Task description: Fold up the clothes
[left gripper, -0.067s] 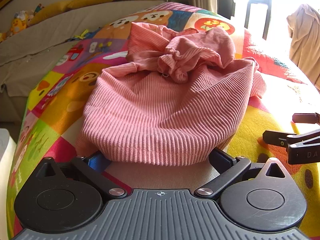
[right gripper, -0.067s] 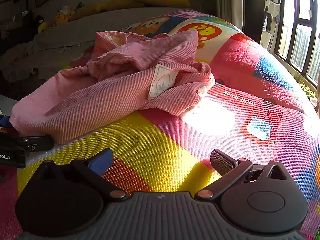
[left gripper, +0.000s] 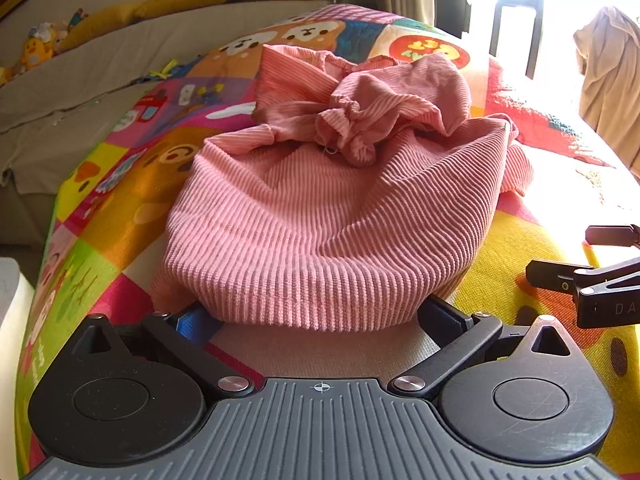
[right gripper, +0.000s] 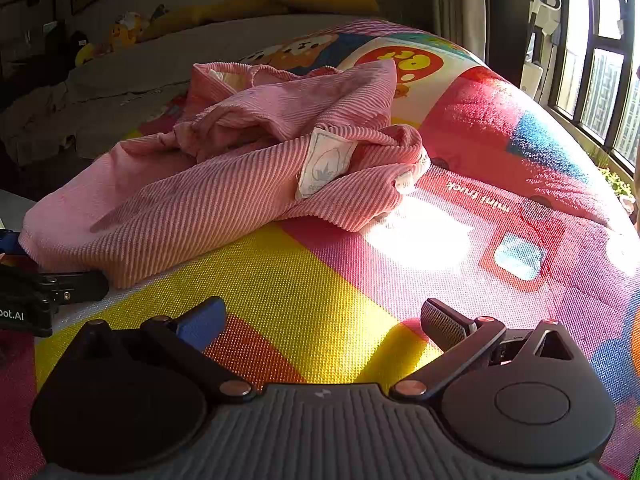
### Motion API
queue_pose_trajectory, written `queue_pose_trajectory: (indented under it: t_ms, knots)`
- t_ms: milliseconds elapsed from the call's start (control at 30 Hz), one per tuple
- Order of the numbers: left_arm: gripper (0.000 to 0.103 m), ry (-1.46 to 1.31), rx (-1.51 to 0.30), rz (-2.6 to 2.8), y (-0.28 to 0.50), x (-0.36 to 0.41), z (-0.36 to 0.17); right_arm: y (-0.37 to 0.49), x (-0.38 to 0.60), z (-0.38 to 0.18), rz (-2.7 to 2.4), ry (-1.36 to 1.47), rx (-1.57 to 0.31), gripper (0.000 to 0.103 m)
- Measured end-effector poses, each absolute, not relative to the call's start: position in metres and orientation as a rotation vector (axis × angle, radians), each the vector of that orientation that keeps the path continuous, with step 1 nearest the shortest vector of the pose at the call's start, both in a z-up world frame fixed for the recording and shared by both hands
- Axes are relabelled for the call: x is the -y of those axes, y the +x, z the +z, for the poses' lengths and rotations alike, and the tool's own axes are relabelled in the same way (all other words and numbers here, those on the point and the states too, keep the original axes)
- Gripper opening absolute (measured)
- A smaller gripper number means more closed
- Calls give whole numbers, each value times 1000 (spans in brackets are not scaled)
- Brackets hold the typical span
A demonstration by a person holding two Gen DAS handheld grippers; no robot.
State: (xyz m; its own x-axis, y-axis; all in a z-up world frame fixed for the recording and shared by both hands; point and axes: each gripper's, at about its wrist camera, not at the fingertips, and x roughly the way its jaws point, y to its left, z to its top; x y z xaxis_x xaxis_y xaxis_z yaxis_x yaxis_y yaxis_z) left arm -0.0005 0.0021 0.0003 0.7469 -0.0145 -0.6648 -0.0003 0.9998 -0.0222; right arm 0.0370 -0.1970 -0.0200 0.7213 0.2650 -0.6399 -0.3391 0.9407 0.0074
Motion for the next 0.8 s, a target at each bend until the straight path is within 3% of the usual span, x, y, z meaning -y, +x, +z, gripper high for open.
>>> queue_pose_trajectory:
  t_ms: [800]
  knots:
    - [103, 0, -733, 0, 2, 1, -1, 36, 197, -19, 335, -112, -689, 103]
